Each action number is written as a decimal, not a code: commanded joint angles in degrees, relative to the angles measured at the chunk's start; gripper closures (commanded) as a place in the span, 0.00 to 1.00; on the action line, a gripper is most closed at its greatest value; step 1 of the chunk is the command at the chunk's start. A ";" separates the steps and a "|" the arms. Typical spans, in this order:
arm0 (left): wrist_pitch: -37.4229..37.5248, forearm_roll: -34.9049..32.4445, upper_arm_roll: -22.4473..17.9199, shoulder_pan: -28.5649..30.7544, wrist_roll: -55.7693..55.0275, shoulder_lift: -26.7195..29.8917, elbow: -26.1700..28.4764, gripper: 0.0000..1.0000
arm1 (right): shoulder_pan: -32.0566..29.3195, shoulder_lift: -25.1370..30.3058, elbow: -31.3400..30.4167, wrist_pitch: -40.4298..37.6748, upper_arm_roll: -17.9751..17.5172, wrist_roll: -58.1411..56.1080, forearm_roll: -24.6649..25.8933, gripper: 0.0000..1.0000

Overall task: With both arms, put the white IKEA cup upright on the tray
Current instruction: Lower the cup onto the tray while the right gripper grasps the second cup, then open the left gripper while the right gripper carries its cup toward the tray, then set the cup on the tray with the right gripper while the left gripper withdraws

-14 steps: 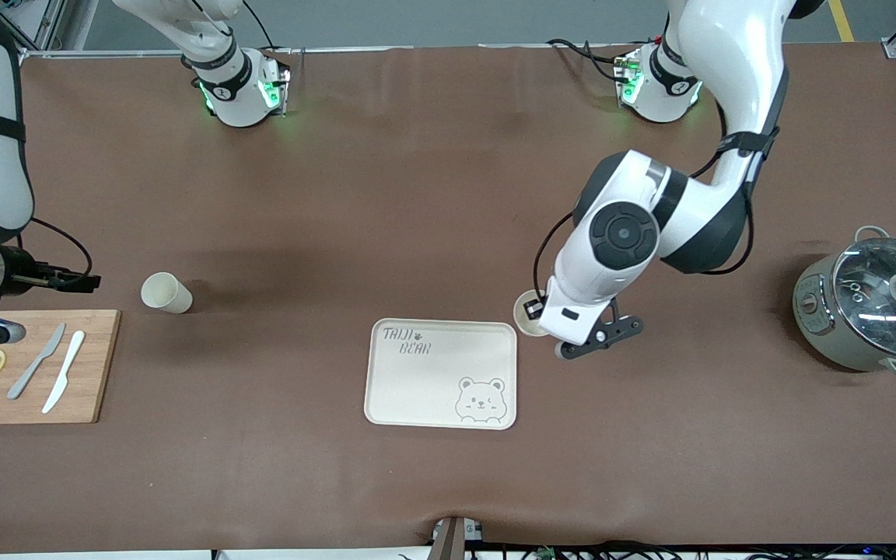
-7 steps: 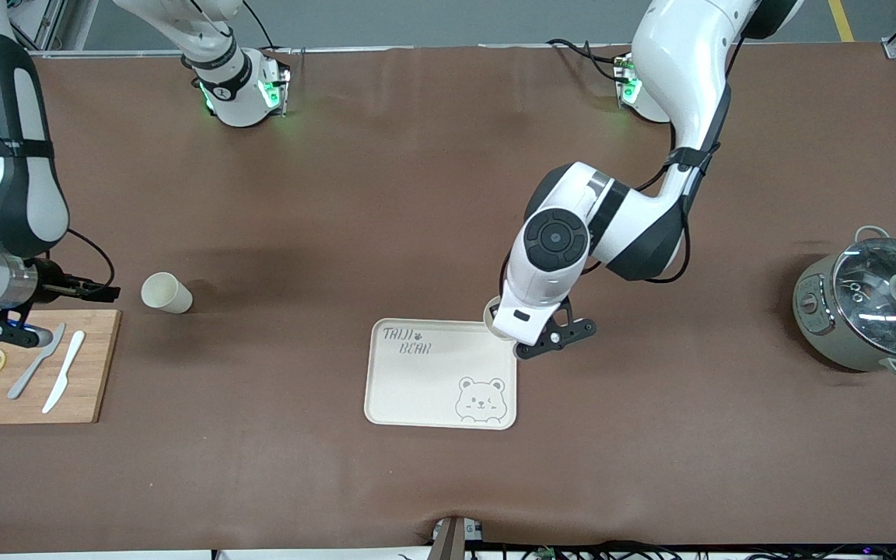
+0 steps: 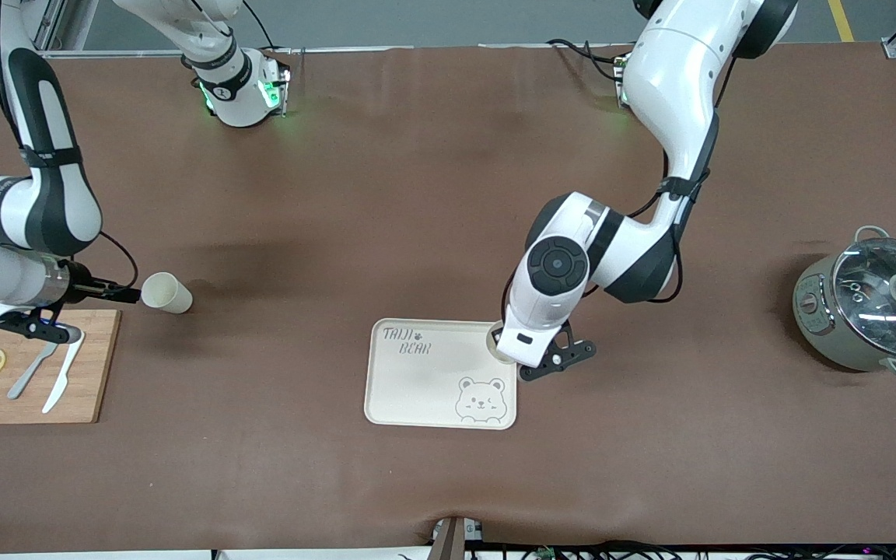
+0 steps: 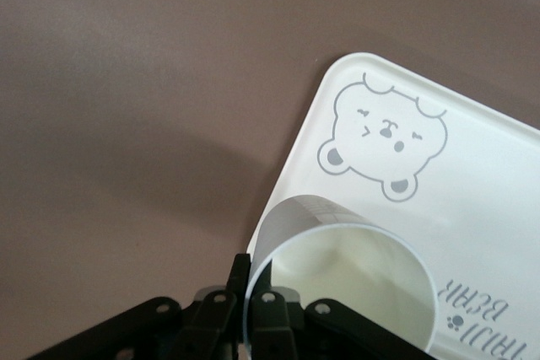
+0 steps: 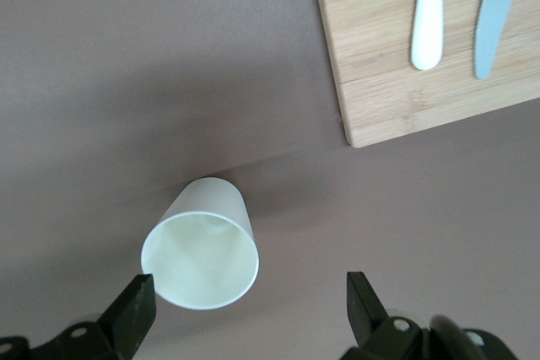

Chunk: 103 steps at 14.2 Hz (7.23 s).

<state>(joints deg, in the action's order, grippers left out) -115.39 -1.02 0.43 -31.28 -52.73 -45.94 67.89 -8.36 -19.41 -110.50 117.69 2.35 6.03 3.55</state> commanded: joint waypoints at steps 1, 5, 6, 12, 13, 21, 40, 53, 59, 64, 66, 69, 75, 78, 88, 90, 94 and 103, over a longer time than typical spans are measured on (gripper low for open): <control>-1.32 1.02 -1.05 -0.63 0.09 -2.66 -3.03 1.00 | -0.95 3.50 -7.26 5.69 -0.77 -0.41 0.23 0.00; -2.11 1.02 -1.66 -2.03 -0.09 -3.54 -3.82 1.00 | -0.86 3.33 -9.73 8.86 -0.77 -0.41 0.23 0.00; -2.20 1.02 -1.75 -2.73 -0.09 -3.54 -3.82 1.00 | -0.86 3.33 -10.52 9.83 -0.77 -0.41 0.23 0.00; -5.80 1.02 -2.10 -3.97 -0.53 -5.65 -3.82 1.00 | -1.04 2.98 -15.98 19.51 -0.68 -0.41 0.23 0.00; -6.33 1.02 -2.19 -3.97 -0.53 -5.74 -3.82 1.00 | -0.95 2.80 -15.98 19.60 -0.68 -0.41 0.23 0.08; -10.38 1.02 -3.33 -3.97 -0.18 -8.64 -4.08 1.00 | -1.04 2.53 -15.54 19.60 -0.68 -0.50 0.23 0.77; -13.80 1.02 -3.69 -5.11 -0.26 -10.22 -4.08 1.00 | 3.61 1.75 2.02 -2.54 -1.21 1.08 -10.75 1.00; -12.14 1.11 -3.07 -5.20 -2.63 -9.26 -4.08 0.00 | 17.49 -1.85 10.64 -3.34 -1.30 29.10 -15.84 1.00; -0.03 1.11 -3.33 -4.93 -2.99 -2.41 -3.99 0.00 | 23.74 -8.88 19.78 -3.08 -1.30 43.43 -16.47 1.00; 11.84 0.94 -3.42 -3.79 -1.85 7.52 -3.55 0.00 | 28.83 -15.82 27.51 -2.29 -1.30 54.07 -16.65 1.00; 14.66 1.20 -3.42 -2.83 2.79 10.77 -3.21 0.00 | 30.07 -18.11 30.59 -1.15 -1.30 57.41 -16.65 1.00; 19.84 0.59 -3.51 -0.46 10.34 13.76 -3.11 0.00 | 32.79 -20.31 30.87 4.81 -1.30 61.27 -16.65 1.00; 27.68 0.23 -3.60 6.66 27.05 18.51 -2.59 0.00 | 35.25 -23.39 31.22 8.17 -1.30 63.14 -16.65 1.00; 27.77 0.15 -3.60 10.43 33.90 19.92 -1.18 0.00 | 36.57 -25.06 31.31 10.44 -1.30 65.41 -16.65 1.00; 15.49 0.15 -3.42 15.63 38.85 22.55 9.69 0.00 | 37.11 -26.21 31.22 10.64 -1.21 66.39 -16.56 0.00; 9.69 0.23 -3.42 15.72 38.85 24.57 15.40 0.00 | 37.63 -25.85 31.31 10.37 -1.12 66.04 -15.86 0.00; -1.21 0.23 -3.42 15.63 38.76 27.92 25.69 0.00 | 37.28 -24.10 31.39 5.12 -1.04 66.21 -15.95 0.00; -13.44 1.02 -3.07 17.21 37.71 31.26 36.25 0.00 | 31.13 -21.57 45.72 -23.82 -0.07 64.12 -15.86 0.00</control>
<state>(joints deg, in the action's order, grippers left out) -126.64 -1.02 -2.96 -15.27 -15.09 -18.44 99.44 24.07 -43.08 -65.94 96.70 2.69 71.32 -12.17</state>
